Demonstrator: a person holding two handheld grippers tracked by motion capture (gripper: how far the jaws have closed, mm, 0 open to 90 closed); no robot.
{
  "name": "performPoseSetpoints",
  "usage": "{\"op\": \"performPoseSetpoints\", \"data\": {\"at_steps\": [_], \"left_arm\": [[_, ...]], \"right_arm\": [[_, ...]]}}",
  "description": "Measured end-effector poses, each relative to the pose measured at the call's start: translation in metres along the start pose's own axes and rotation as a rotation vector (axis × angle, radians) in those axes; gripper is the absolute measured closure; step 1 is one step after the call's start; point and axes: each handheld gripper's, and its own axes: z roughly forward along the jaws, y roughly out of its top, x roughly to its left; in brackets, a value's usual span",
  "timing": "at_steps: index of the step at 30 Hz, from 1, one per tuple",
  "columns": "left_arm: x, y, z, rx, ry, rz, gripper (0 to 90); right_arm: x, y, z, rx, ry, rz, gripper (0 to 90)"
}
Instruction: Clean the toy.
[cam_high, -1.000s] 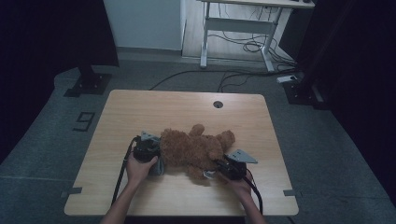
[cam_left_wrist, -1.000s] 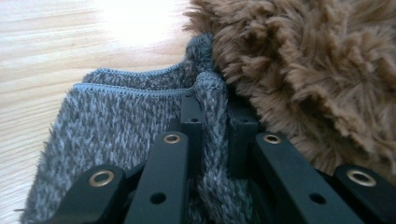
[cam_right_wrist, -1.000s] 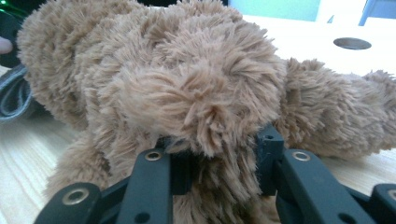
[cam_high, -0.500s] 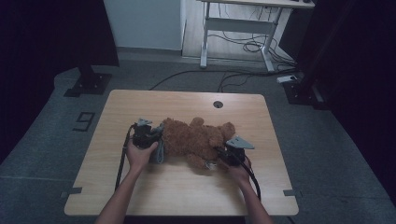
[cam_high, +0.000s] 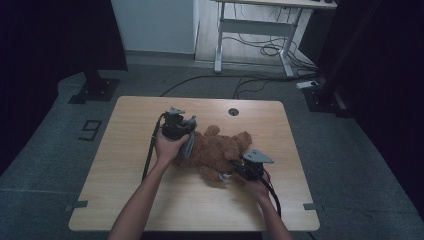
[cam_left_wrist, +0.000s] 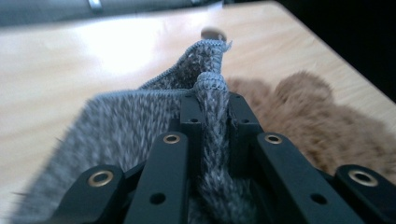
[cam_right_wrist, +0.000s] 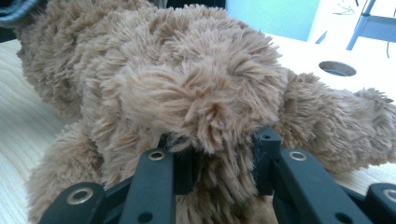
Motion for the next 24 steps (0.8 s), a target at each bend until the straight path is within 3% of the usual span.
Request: {"op": "performPoseSetpoints", "data": {"at_steps": [4, 8, 13, 17, 20, 24], "left_arm": [[0.006, -0.015, 0.004, 0.001, -0.026, -0.038, 79.6], [0.000, -0.026, -0.004, -0.007, -0.018, 0.009, 79.8], [-0.009, -0.048, -0.015, -0.053, -0.021, 0.055, 79.9], [-0.015, -0.062, -0.023, -0.087, -0.041, 0.067, 79.9], [-0.022, -0.070, -0.026, -0.105, -0.022, 0.110, 80.0], [-0.029, -0.075, -0.028, -0.114, -0.003, 0.144, 80.0]], "right_arm": [[0.003, 0.000, -0.001, 0.002, 0.005, -0.011, 67.7], [0.007, 0.001, -0.004, 0.013, 0.003, -0.013, 63.3], [0.012, 0.004, -0.016, 0.040, -0.027, -0.018, 41.3], [0.007, 0.008, -0.032, 0.025, 0.014, 0.027, 29.9], [-0.003, 0.017, -0.045, -0.030, 0.041, 0.075, 25.2], [-0.013, 0.036, -0.036, 0.003, 0.064, 0.122, 21.1]]}}
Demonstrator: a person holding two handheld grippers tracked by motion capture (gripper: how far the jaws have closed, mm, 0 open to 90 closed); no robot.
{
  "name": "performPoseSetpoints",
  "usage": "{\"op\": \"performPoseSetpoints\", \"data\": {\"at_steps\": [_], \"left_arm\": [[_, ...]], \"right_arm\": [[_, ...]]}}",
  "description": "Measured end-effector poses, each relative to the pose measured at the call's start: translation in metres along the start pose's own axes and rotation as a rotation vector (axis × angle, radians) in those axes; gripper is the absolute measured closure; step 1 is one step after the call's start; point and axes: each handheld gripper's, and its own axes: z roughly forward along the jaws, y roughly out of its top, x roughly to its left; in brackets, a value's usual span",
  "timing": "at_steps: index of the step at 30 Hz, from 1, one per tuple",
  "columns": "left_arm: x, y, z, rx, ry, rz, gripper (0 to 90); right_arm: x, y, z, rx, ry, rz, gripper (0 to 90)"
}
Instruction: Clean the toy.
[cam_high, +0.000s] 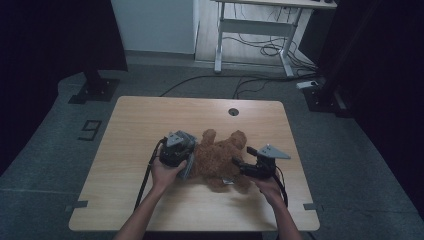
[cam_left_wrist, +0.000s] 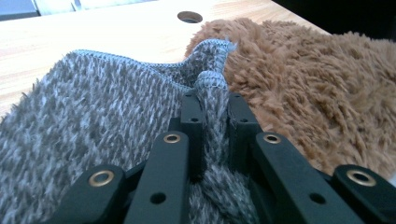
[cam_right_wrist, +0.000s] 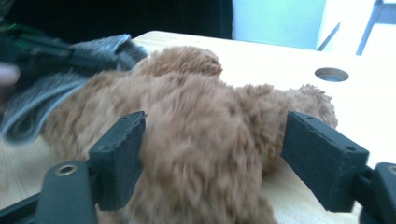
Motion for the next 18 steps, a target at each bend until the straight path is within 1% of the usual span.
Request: {"op": "performPoseSetpoints", "data": {"at_steps": [2, 4, 5, 6, 7, 8, 10, 12, 13, 15, 16, 18], "left_arm": [[-0.001, -0.002, -0.001, -0.010, 0.000, -0.005, 80.0], [-0.001, -0.004, -0.002, -0.015, -0.001, -0.008, 80.0], [-0.001, -0.005, -0.002, -0.016, -0.001, -0.009, 80.0], [-0.001, -0.005, -0.003, -0.019, -0.001, -0.010, 80.0], [-0.001, -0.006, -0.003, -0.020, -0.002, -0.008, 80.0], [-0.001, -0.007, -0.004, -0.021, -0.003, -0.007, 79.9], [-0.002, -0.009, -0.005, -0.025, -0.010, -0.011, 79.9], [-0.003, -0.010, -0.007, -0.032, -0.015, -0.015, 79.9], [-0.003, -0.012, -0.009, -0.036, -0.019, -0.018, 79.9], [-0.005, -0.015, -0.014, -0.050, -0.032, -0.026, 79.7], [-0.006, -0.017, -0.017, -0.058, -0.038, -0.031, 79.7], [-0.008, -0.018, -0.023, -0.070, -0.051, -0.035, 79.6]], "right_arm": [[-0.003, 0.008, 0.014, 0.051, 0.012, 0.011, 19.0], [-0.005, 0.011, 0.028, 0.107, 0.019, 0.012, 17.7], [-0.006, 0.011, 0.034, 0.130, 0.032, 0.019, 19.5], [-0.005, 0.010, 0.039, 0.152, 0.051, 0.022, 26.1], [-0.005, 0.009, 0.042, 0.167, 0.077, 0.029, 37.4], [-0.003, 0.007, 0.043, 0.178, 0.100, 0.033, 43.9], [0.001, 0.004, 0.041, 0.189, 0.096, 0.005, 56.2], [0.007, 0.001, 0.036, 0.194, 0.092, -0.025, 62.9], [0.012, -0.001, 0.032, 0.187, 0.080, -0.051, 64.8], [0.024, -0.011, 0.024, 0.148, 0.052, -0.120, 68.0], [0.027, -0.015, 0.020, 0.136, 0.048, -0.134, 69.1], [0.033, -0.027, 0.013, 0.103, 0.048, -0.136, 70.3]]}}
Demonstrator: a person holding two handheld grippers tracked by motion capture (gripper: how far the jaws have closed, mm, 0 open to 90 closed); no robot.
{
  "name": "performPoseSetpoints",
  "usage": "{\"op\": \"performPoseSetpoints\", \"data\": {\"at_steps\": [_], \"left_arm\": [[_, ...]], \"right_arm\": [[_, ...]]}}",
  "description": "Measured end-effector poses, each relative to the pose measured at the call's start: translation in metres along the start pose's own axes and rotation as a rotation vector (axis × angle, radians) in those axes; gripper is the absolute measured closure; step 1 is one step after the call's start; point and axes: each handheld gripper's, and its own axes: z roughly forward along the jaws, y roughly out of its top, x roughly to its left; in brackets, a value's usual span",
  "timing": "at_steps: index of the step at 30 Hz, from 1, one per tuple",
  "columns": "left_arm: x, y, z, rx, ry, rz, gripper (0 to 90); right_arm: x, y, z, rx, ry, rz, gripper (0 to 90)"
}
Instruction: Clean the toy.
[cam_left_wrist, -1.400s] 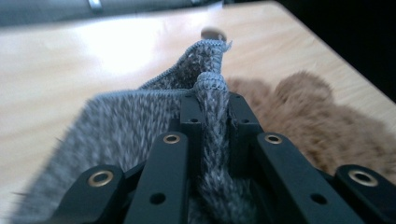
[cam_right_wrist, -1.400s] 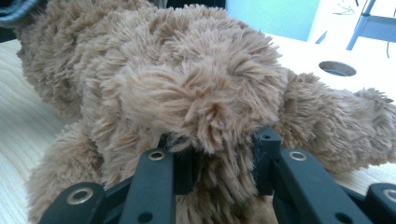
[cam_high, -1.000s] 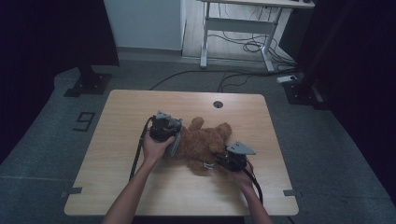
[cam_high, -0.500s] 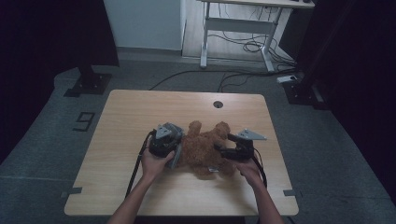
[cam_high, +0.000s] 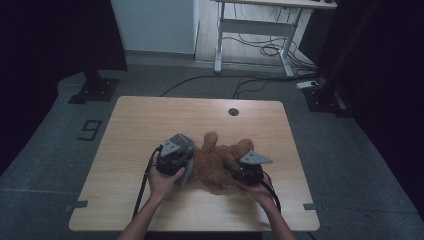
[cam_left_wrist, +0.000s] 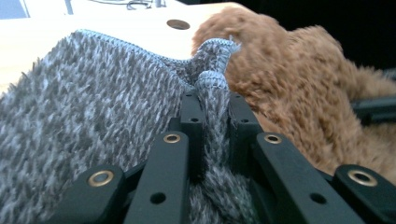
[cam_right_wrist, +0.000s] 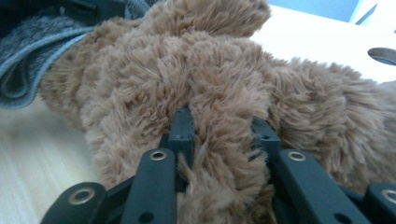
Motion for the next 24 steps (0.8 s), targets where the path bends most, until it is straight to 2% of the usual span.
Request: {"op": "performPoseSetpoints", "data": {"at_steps": [4, 8, 12, 16, 18, 21, 24], "left_arm": [[-0.006, 0.011, -0.012, -0.012, -0.028, -0.027, 79.7], [-0.023, 0.032, -0.019, -0.053, -0.044, -0.005, 79.6], [-0.056, 0.057, -0.014, -0.075, -0.102, 0.062, 79.5], [-0.096, 0.076, 0.017, -0.026, -0.159, 0.125, 79.5], [-0.112, 0.082, 0.039, 0.017, -0.180, 0.134, 79.5], [-0.127, 0.085, 0.074, 0.107, -0.142, 0.151, 79.4], [-0.126, 0.075, 0.103, 0.208, -0.112, 0.142, 79.4]], "right_arm": [[0.008, -0.016, -0.009, -0.055, -0.001, 0.002, 71.3], [0.008, -0.024, -0.012, -0.084, 0.009, 0.020, 71.6], [0.009, -0.025, -0.012, -0.087, 0.006, 0.016, 71.7], [0.010, -0.026, -0.013, -0.091, 0.002, 0.013, 71.7], [0.012, -0.026, -0.013, -0.094, -0.008, 0.008, 71.7], [0.015, -0.026, -0.013, -0.096, -0.024, -0.008, 71.7], [0.015, -0.027, -0.014, -0.095, -0.026, -0.014, 71.6]]}}
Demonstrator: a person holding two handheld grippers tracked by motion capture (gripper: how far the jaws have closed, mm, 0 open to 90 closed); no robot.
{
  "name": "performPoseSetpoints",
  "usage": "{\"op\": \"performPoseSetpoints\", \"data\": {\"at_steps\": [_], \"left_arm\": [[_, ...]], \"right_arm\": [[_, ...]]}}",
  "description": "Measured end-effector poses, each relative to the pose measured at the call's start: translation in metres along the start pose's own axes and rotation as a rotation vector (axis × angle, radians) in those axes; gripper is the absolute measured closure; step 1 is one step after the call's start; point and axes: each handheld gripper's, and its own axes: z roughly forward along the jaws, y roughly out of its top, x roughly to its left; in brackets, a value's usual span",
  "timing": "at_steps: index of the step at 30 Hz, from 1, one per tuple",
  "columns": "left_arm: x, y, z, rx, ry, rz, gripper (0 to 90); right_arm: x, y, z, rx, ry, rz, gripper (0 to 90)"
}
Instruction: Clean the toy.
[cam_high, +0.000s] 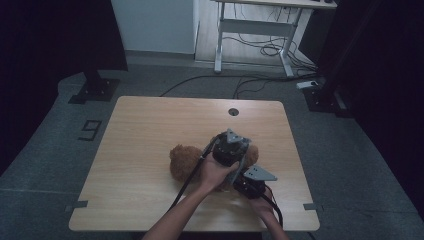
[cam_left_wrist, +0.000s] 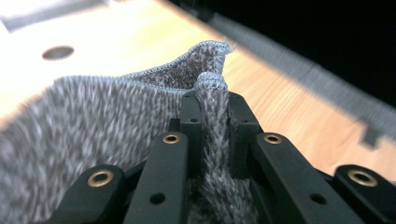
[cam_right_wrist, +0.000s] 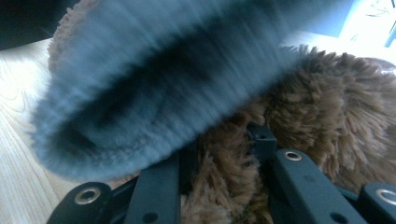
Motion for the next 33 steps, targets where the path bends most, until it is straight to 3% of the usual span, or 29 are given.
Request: {"op": "performPoseSetpoints", "data": {"at_steps": [1, 4, 8, 12, 15, 18, 21, 25, 28, 31, 33], "left_arm": [[0.004, -0.005, 0.007, 0.026, 0.005, -0.006, 79.5], [0.014, -0.016, 0.008, 0.006, 0.003, -0.042, 79.5], [0.016, -0.020, -0.003, 0.000, 0.046, -0.019, 79.6], [0.030, -0.030, -0.022, -0.035, 0.067, -0.046, 79.6], [0.049, -0.040, -0.039, -0.040, 0.104, -0.070, 79.7], [0.067, -0.053, -0.054, -0.059, 0.080, -0.125, 79.8], [0.071, -0.058, -0.069, -0.089, 0.086, -0.116, 79.7], [0.084, -0.066, -0.089, -0.137, 0.100, -0.152, 79.6], [0.101, -0.077, -0.102, -0.138, 0.138, -0.189, 79.6], [0.116, -0.089, -0.108, -0.141, 0.137, -0.230, 79.5], [0.119, -0.095, -0.111, -0.146, 0.151, -0.233, 79.5]], "right_arm": [[0.000, 0.000, 0.000, 0.001, 0.001, 0.000, 71.6], [-0.001, -0.001, 0.000, 0.003, 0.005, 0.014, 71.6], [-0.002, 0.000, 0.001, 0.006, 0.007, 0.040, 71.6], [0.000, 0.000, 0.000, 0.008, -0.009, 0.043, 71.5], [-0.001, 0.000, 0.000, 0.002, -0.013, 0.049, 71.4], [-0.003, 0.000, 0.001, -0.002, -0.001, 0.065, 71.4], [-0.002, 0.001, 0.001, 0.002, -0.006, 0.056, 71.5], [-0.002, 0.000, 0.001, -0.001, -0.006, 0.067, 71.4], [-0.003, 0.000, 0.001, -0.004, -0.008, 0.070, 71.4], [-0.004, -0.001, 0.001, -0.007, -0.003, 0.072, 71.4], [-0.003, 0.000, 0.001, -0.009, -0.002, 0.071, 71.4]]}}
